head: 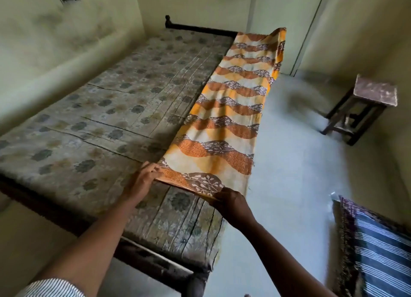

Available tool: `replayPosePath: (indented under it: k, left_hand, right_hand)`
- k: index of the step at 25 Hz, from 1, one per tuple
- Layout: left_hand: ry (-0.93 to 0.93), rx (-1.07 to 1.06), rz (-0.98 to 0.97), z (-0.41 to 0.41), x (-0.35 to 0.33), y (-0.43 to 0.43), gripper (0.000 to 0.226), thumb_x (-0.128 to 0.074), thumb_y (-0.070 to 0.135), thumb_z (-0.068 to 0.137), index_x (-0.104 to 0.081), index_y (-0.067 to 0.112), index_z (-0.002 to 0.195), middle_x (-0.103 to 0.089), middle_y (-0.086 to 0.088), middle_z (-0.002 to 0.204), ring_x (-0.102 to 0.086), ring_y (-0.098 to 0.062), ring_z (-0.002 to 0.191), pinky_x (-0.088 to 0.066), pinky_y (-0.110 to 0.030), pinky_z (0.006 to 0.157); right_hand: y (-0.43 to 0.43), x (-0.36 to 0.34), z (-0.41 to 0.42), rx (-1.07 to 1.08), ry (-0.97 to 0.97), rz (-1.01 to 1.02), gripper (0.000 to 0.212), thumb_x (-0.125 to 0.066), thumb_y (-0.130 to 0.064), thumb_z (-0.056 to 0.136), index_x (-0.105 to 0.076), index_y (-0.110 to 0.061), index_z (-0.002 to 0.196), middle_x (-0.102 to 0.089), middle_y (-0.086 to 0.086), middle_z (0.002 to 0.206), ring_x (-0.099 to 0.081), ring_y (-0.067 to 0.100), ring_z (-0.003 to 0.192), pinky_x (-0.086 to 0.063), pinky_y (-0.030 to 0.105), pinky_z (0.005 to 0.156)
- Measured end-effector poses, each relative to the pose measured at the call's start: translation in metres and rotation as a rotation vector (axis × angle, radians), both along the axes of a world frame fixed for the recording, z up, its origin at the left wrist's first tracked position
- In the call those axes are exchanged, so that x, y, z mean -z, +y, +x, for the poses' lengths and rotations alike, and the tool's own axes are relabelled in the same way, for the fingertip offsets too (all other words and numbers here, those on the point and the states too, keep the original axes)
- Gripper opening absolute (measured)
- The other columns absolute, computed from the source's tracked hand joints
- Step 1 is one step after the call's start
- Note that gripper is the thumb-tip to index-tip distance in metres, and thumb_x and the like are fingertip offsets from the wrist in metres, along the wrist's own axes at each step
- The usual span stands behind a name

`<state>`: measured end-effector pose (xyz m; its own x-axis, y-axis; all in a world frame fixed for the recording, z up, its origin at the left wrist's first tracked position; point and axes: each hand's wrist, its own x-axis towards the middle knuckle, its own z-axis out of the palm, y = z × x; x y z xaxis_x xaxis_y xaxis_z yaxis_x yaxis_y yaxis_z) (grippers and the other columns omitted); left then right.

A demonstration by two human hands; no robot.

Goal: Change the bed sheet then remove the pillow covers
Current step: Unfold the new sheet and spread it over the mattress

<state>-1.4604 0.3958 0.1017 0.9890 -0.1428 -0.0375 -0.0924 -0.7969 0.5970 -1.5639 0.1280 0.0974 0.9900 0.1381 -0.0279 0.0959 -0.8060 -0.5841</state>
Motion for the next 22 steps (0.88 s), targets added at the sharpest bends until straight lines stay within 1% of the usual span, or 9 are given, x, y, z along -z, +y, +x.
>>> replayPosePath:
  k: [3, 5, 6, 8, 10, 13, 15, 18, 22]
  left_hand:
    - [-0.119, 0.180, 0.188, 0.010, -0.001, 0.035, 0.035, -0.044, 0.034, 0.089, -0.064, 0.014, 0.110, -0.064, 0.000, 0.105, -0.058, -0.022, 0.105, -0.045, -0.025, 0.084]
    - [-0.139, 0.321, 0.145, 0.019, -0.005, 0.053, 0.053, -0.025, 0.032, 0.089, -0.064, 0.008, 0.116, -0.064, -0.008, 0.119, -0.052, -0.026, 0.120, -0.041, -0.025, 0.097]
    - [-0.159, 0.407, 0.179, 0.018, -0.013, 0.059, 0.049, -0.027, 0.024, 0.089, -0.065, 0.006, 0.116, -0.062, -0.013, 0.122, -0.050, -0.030, 0.123, -0.040, -0.030, 0.101]
    - [-0.241, 0.600, 0.221, 0.009, -0.026, 0.075, 0.030, -0.050, -0.005, 0.080, -0.070, 0.002, 0.103, -0.068, -0.019, 0.106, -0.064, -0.031, 0.104, -0.049, -0.033, 0.091]
    - [-0.352, 0.704, 0.187, 0.003, -0.024, 0.093, 0.027, -0.052, -0.005, 0.070, -0.075, 0.003, 0.083, -0.073, -0.014, 0.082, -0.071, -0.024, 0.078, -0.056, -0.028, 0.071]
    - [-0.333, 0.728, 0.153, -0.009, -0.007, 0.124, 0.037, -0.039, 0.010, 0.077, -0.075, 0.008, 0.083, -0.073, -0.009, 0.083, -0.069, -0.022, 0.076, -0.053, -0.024, 0.074]
    - [-0.303, 0.718, 0.188, -0.024, 0.008, 0.146, 0.025, -0.057, -0.003, 0.075, -0.076, 0.010, 0.085, -0.072, -0.009, 0.085, -0.065, -0.021, 0.071, -0.046, -0.017, 0.070]
    - [-0.287, 0.700, 0.208, -0.055, 0.022, 0.174, 0.046, -0.072, -0.023, 0.056, -0.076, 0.010, 0.088, -0.071, -0.008, 0.085, -0.058, -0.016, 0.066, -0.038, -0.010, 0.057]
    - [-0.215, 0.692, 0.231, -0.108, 0.037, 0.199, 0.040, -0.071, -0.016, 0.063, -0.075, 0.011, 0.092, -0.070, -0.007, 0.086, -0.061, -0.015, 0.071, -0.041, -0.010, 0.059]
  right_hand:
    - [0.028, 0.001, -0.004, 0.095, -0.026, -0.055, 0.017, -0.061, -0.036, 0.086, -0.070, -0.022, 0.091, -0.063, 0.003, 0.091, -0.062, 0.024, 0.084, -0.050, 0.036, 0.068]
    - [0.047, 0.000, -0.011, 0.154, -0.051, -0.072, 0.014, -0.062, -0.033, 0.084, -0.070, -0.022, 0.086, -0.064, 0.004, 0.088, -0.063, 0.025, 0.082, -0.050, 0.035, 0.068]
    - [0.057, 0.000, -0.017, 0.186, -0.065, -0.077, 0.013, -0.064, -0.032, 0.083, -0.071, -0.021, 0.085, -0.065, 0.004, 0.088, -0.063, 0.025, 0.081, -0.050, 0.034, 0.067]
    - [0.077, -0.002, -0.035, 0.241, -0.058, -0.085, 0.013, -0.066, -0.029, 0.081, -0.072, -0.017, 0.083, -0.066, 0.005, 0.088, -0.064, 0.023, 0.080, -0.049, 0.032, 0.066]
    - [0.094, -0.004, -0.052, 0.291, -0.067, -0.075, 0.009, -0.069, -0.024, 0.080, -0.073, -0.016, 0.080, -0.067, 0.004, 0.087, -0.064, 0.022, 0.078, -0.048, 0.030, 0.065]
    - [0.115, -0.007, -0.073, 0.297, -0.105, -0.082, 0.005, -0.074, -0.019, 0.076, -0.072, -0.016, 0.073, -0.066, 0.003, 0.078, -0.063, 0.020, 0.072, -0.041, 0.020, 0.060]
    - [0.133, -0.003, -0.091, 0.297, -0.097, -0.084, 0.010, -0.075, -0.019, 0.075, -0.070, -0.013, 0.069, -0.065, 0.003, 0.074, -0.062, 0.018, 0.069, -0.034, 0.017, 0.059]
    - [0.162, 0.007, -0.121, 0.286, -0.066, -0.065, 0.007, -0.075, -0.017, 0.073, -0.070, -0.013, 0.069, -0.065, 0.002, 0.076, -0.062, 0.016, 0.069, -0.034, 0.015, 0.059]
    - [0.187, 0.028, -0.161, 0.290, 0.064, -0.035, 0.011, -0.066, -0.023, 0.078, -0.072, -0.015, 0.077, -0.065, 0.001, 0.086, -0.061, 0.017, 0.079, -0.044, 0.023, 0.061]
